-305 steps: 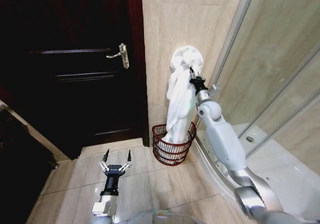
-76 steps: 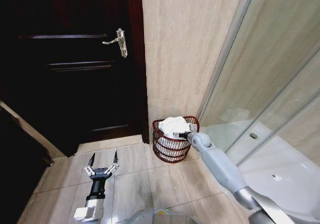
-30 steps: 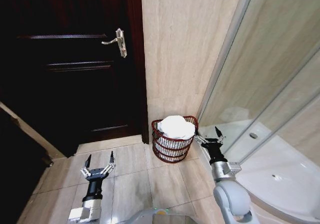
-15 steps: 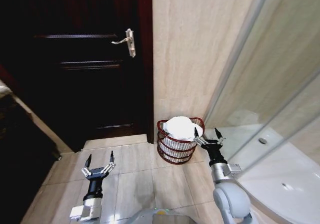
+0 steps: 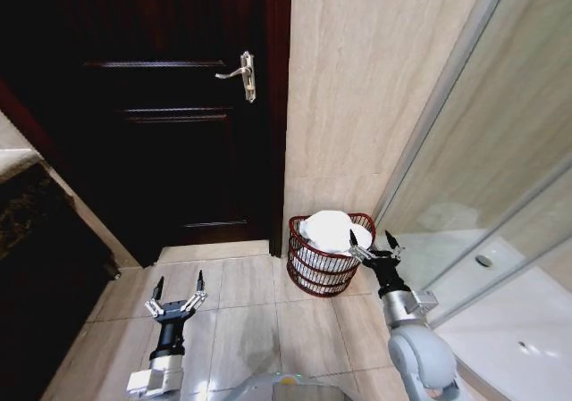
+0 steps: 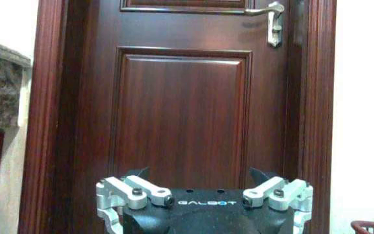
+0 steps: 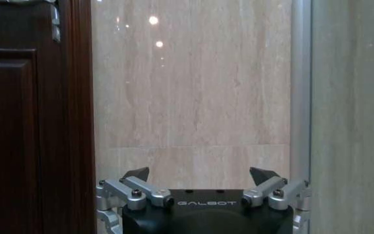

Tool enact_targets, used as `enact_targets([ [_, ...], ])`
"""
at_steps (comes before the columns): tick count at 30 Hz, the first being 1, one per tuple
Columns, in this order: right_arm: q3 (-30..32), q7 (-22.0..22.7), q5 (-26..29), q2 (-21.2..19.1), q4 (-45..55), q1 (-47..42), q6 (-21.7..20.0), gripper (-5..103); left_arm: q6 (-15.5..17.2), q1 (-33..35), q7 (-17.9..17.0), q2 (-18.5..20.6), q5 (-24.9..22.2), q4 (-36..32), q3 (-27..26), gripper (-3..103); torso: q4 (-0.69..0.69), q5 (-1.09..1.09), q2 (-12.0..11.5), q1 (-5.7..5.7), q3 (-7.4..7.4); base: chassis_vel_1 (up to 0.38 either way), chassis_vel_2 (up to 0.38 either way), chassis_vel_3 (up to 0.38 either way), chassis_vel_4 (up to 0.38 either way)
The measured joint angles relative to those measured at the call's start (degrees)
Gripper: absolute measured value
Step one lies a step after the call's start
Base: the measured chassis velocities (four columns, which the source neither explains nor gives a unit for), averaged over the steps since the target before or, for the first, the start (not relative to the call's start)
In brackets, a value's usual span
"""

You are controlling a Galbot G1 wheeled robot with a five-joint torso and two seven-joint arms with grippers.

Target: Discard the used towel into the hamper.

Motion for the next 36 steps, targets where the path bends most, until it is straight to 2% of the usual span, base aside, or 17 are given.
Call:
enact_targets([
  [10, -0.35, 0.74, 0.08, -0.24, -0.37, 0.0, 0.3, 100, 0.12, -0.03, -0.21, 0.0, 0.52, -0.11, 0.22, 100, 0.0, 0.0, -0.02, 0.03, 0.02, -0.111, 0.117, 0.117, -0.126],
  [15, 0.03, 1.39, 1.08, -0.28, 1.93, -0.9, -0.73, 100, 1.28, 0.43, -1.12, 0.0, 0.91, -0.79, 0.18, 100, 0.01, 0.0, 0.01, 0.03, 0.02, -0.02, 0.032, 0.026, -0.013],
  [24, 2.54, 1.07, 5.14, -3.12, 1.79, -0.88, -6.79, 100, 2.65, 0.3, -1.31, 0.0, 1.01, -1.77, 0.06, 100, 0.02, 0.01, 1.76, 0.66, 1.18, 0.0, 0.0, 0.0, 0.0],
  [31, 3.36, 0.87, 7.94, -5.65, 0.54, 1.63, -9.54, 100, 5.26, 0.21, -1.37, 0.0, 1.38, -3.26, -0.1, 100, 0.02, 0.0, 3.52, 1.31, 2.28, 0.0, 0.0, 0.0, 0.0],
  [36, 2.23, 1.53, 12.28, -8.1, -3.24, 4.93, -13.14, 100, 7.67, 0.23, -1.46, 0.01, 2.3, -4.91, -0.35, 100, 0.02, 0.01, 4.95, 1.79, 3.22, 0.0, 0.0, 0.0, 0.0],
])
